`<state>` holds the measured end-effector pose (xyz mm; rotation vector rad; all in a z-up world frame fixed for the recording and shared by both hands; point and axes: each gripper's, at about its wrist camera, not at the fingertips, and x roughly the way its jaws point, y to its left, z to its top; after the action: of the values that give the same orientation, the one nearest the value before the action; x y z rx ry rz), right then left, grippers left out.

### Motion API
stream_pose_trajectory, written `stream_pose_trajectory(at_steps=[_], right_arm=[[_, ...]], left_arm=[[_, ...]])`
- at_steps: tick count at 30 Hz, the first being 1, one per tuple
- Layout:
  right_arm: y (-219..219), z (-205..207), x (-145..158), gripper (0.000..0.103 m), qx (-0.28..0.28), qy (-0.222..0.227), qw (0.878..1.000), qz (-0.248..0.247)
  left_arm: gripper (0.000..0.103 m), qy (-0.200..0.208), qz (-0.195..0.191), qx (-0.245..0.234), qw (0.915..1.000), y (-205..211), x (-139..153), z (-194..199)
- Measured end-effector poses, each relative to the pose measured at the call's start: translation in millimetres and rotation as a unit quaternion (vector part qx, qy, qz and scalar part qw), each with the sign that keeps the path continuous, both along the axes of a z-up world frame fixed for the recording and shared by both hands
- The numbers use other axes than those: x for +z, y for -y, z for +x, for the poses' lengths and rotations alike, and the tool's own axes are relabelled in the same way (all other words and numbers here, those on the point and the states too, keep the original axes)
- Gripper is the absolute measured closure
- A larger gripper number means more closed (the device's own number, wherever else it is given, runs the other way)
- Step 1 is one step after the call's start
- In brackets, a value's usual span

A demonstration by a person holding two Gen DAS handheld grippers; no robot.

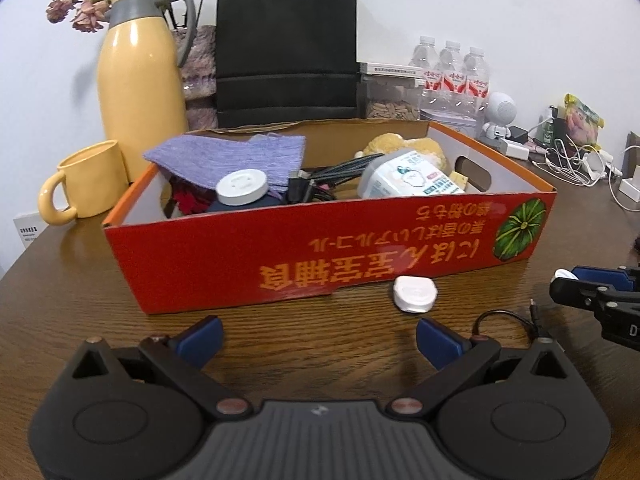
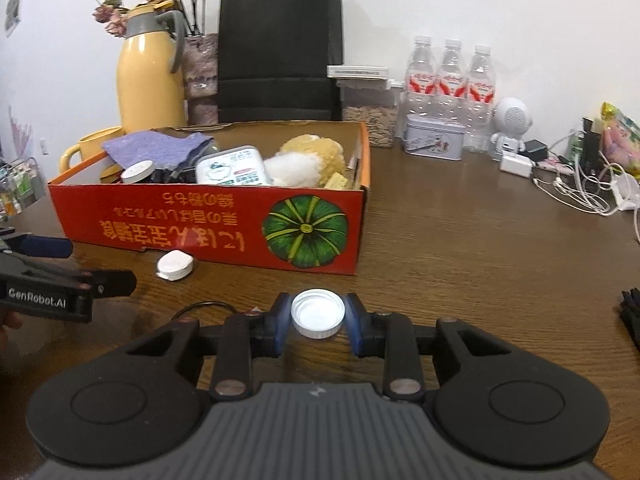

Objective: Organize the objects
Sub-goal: 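Grasp the white bottle cap with the right tool, then grasp the small white plug with the left tool while the right tool holds the cap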

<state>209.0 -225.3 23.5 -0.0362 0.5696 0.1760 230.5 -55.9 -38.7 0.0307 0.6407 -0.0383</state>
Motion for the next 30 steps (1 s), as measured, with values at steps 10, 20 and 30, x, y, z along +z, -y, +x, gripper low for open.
stream_pose_trajectory(at_steps=[10, 20, 30], right_arm=[[-1, 3, -1, 0.074, -0.032, 0.001, 0.999, -0.003], [-2, 5, -2, 0.074, -0.041, 0.000, 0.999, -0.001], [-3, 6, -2, 0.074, -0.043, -0.003, 0.999, 0.002]], left_arm=[[0.000, 0.006, 0.005, 0.009, 0.9999, 29, -1, 14], [0.000, -0.014, 0.007, 0.038, 0.9992, 41, -7, 35], [0.000, -0.026, 0.000, 0.055, 0.9981, 39, -10, 41]])
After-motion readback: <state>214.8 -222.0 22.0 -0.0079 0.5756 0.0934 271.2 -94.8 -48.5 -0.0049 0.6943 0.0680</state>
